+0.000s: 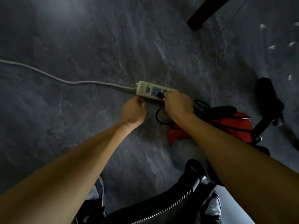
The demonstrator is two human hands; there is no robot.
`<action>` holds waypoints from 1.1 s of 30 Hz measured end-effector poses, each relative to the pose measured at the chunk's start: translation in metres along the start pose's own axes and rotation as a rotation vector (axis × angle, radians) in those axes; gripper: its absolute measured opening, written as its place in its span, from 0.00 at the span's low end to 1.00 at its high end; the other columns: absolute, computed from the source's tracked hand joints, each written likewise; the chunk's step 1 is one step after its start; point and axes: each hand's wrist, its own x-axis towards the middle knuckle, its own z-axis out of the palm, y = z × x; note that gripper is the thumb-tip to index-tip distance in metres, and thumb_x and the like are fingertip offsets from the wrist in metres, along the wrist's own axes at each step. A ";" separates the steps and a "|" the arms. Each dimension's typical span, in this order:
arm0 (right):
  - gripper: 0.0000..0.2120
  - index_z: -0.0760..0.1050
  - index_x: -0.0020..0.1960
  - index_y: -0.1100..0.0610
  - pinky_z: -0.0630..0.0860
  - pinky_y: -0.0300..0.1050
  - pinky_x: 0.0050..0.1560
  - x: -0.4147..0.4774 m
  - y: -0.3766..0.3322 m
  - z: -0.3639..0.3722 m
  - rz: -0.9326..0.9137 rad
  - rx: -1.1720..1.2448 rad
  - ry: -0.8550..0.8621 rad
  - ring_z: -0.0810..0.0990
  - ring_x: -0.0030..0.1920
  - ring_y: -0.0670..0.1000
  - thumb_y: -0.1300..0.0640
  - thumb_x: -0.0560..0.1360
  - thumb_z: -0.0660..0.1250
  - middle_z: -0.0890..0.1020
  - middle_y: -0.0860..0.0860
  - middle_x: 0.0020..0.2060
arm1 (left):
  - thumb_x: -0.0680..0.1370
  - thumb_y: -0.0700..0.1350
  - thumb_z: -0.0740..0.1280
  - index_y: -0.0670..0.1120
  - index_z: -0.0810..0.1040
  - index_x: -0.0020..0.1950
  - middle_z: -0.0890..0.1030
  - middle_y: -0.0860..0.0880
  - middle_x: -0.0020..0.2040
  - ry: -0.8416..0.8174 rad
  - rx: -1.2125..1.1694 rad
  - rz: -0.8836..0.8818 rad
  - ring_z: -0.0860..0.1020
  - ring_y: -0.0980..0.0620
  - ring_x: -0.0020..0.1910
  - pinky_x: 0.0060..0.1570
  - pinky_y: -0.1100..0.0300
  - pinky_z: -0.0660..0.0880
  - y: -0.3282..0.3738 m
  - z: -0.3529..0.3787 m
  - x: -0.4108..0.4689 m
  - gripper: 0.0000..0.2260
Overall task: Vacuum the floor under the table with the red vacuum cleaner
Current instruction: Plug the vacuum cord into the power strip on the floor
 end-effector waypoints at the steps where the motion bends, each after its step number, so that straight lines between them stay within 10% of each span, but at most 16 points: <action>1: 0.13 0.75 0.62 0.60 0.73 0.47 0.44 -0.002 -0.005 -0.003 -0.033 -0.066 -0.014 0.79 0.54 0.58 0.63 0.79 0.60 0.79 0.58 0.56 | 0.79 0.44 0.59 0.43 0.76 0.54 0.81 0.44 0.53 -0.001 0.011 0.004 0.78 0.46 0.53 0.48 0.58 0.71 -0.001 0.000 0.000 0.09; 26: 0.16 0.71 0.66 0.62 0.75 0.49 0.48 0.013 -0.035 -0.030 -0.269 -0.345 -0.109 0.80 0.56 0.58 0.66 0.79 0.58 0.79 0.59 0.57 | 0.79 0.44 0.58 0.44 0.76 0.45 0.81 0.44 0.46 -0.010 0.051 -0.048 0.79 0.45 0.48 0.41 0.59 0.66 0.013 -0.002 -0.018 0.08; 33: 0.19 0.71 0.68 0.55 0.56 0.58 0.72 -0.020 -0.013 -0.056 -0.246 -0.224 0.008 0.69 0.67 0.57 0.53 0.78 0.61 0.75 0.55 0.65 | 0.78 0.42 0.57 0.43 0.77 0.47 0.81 0.43 0.46 0.061 0.147 0.025 0.78 0.43 0.45 0.39 0.58 0.67 0.048 0.016 -0.085 0.09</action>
